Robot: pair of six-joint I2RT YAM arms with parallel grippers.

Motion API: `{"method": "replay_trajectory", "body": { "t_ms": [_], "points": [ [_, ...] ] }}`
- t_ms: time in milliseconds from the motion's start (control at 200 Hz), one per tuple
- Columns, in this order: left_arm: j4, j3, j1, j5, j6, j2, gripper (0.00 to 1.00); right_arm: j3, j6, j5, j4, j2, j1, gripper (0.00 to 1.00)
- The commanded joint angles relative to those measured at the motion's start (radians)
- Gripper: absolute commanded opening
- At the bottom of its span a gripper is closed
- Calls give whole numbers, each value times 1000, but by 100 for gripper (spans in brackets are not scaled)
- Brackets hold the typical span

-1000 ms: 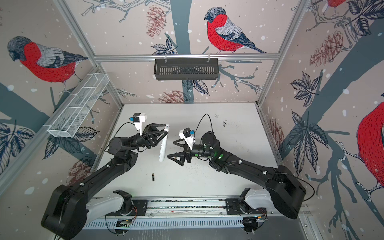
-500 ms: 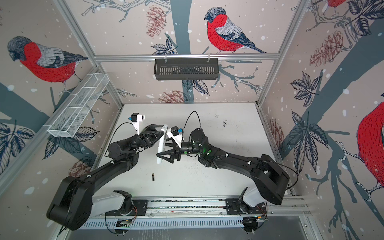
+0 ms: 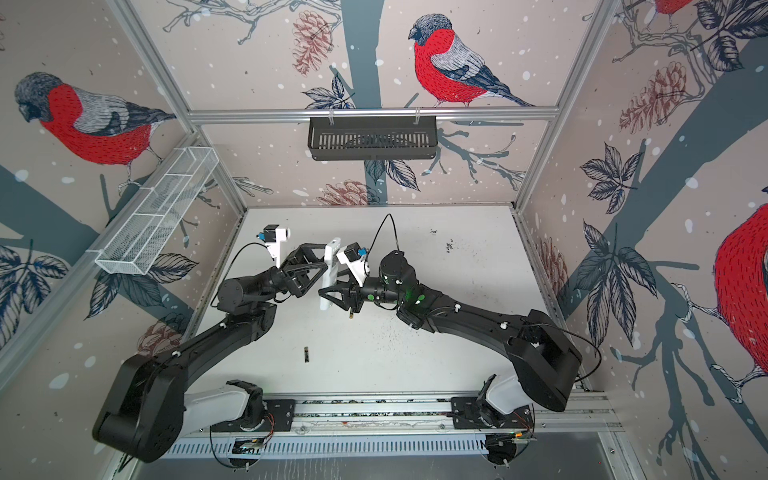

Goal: Load the batteries into the remote control

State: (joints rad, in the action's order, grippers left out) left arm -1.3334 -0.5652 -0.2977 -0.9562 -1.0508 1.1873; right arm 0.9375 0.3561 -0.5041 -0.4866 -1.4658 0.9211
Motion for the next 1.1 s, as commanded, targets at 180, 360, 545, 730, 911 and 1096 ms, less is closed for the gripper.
{"method": "replay_trajectory", "body": {
  "t_ms": [180, 360, 545, 730, 911, 1096],
  "points": [
    [986, -152, -5, 170, 624, -96, 90, 79, -117, 447, 347, 4, 53, 39],
    [1122, -208, -11, 190, 692, -48, 79, 91, -134, 589, 403, 16, 91, 39],
    [1092, -187, -12, 185, 681, -49, 75, 72, -132, 601, 391, 60, 94, 38],
    [1077, -182, -11, 195, 672, -45, 77, 63, -156, 572, 388, 89, 97, 38],
    [1008, -183, -21, 189, 627, -19, 77, 60, -181, 616, 385, 96, 119, 38],
    [884, -185, -52, 131, 548, 42, 69, 48, -200, 696, 370, 99, 150, 38]
  ]
}}
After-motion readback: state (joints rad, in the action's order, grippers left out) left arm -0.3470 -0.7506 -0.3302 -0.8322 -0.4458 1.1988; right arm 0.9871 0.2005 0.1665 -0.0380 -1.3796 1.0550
